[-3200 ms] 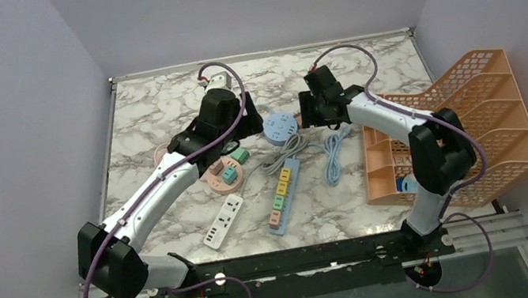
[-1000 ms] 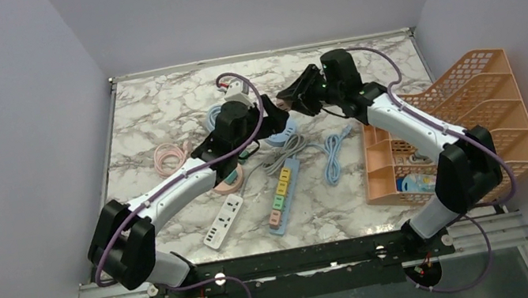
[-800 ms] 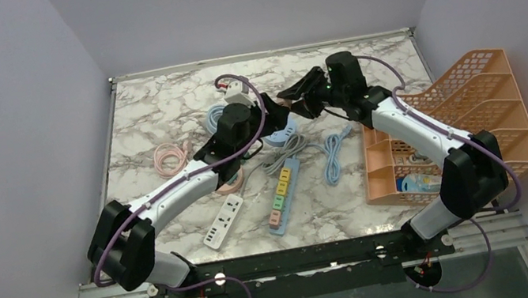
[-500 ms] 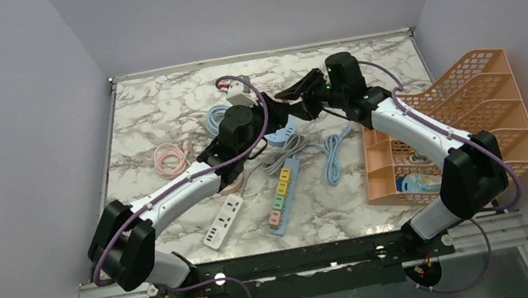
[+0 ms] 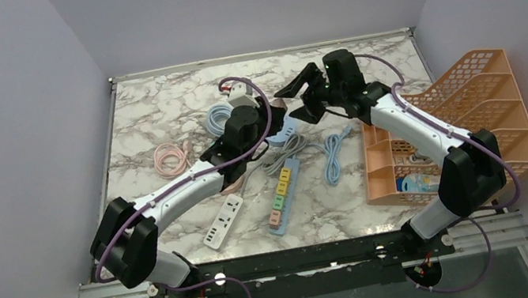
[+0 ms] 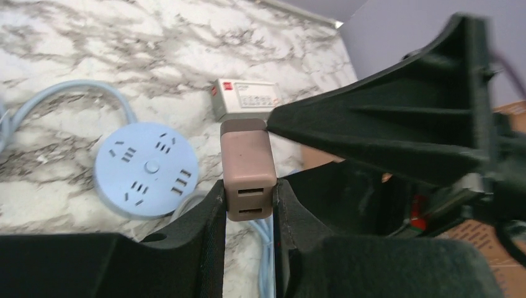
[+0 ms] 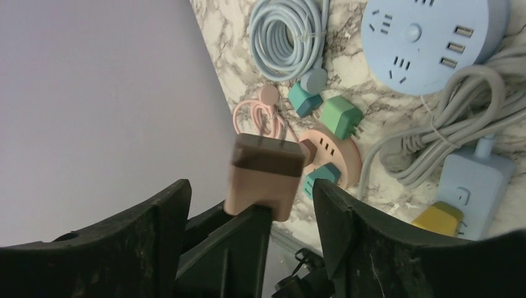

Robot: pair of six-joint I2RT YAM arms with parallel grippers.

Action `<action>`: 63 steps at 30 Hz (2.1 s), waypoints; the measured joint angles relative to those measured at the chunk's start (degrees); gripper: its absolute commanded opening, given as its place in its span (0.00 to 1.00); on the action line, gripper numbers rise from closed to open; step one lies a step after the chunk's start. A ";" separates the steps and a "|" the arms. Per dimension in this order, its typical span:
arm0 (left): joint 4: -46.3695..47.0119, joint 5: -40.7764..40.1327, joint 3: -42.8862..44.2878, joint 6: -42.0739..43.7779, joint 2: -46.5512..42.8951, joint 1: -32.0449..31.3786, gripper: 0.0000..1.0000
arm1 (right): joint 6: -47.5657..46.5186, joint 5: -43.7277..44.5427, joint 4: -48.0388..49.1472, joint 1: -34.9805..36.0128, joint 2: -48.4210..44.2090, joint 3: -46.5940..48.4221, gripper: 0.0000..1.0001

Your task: Insert the plug

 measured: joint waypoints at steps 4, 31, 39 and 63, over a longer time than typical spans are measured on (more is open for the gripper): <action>-9.70 -1.07 2.03 0.37 -0.07 0.17 0.00 | -6.27 4.07 -1.92 0.00 0.02 2.78 0.75; -55.12 18.10 5.90 13.09 -14.01 7.54 0.00 | -24.65 17.49 -4.31 -0.42 -5.16 -0.07 0.71; -67.14 24.30 10.71 17.84 -8.96 7.54 0.00 | -25.51 17.51 -4.48 -0.42 -5.88 -2.21 0.70; -79.25 16.33 9.27 21.88 -0.35 7.13 0.00 | -25.75 17.31 -4.63 -0.42 -5.09 -2.34 0.68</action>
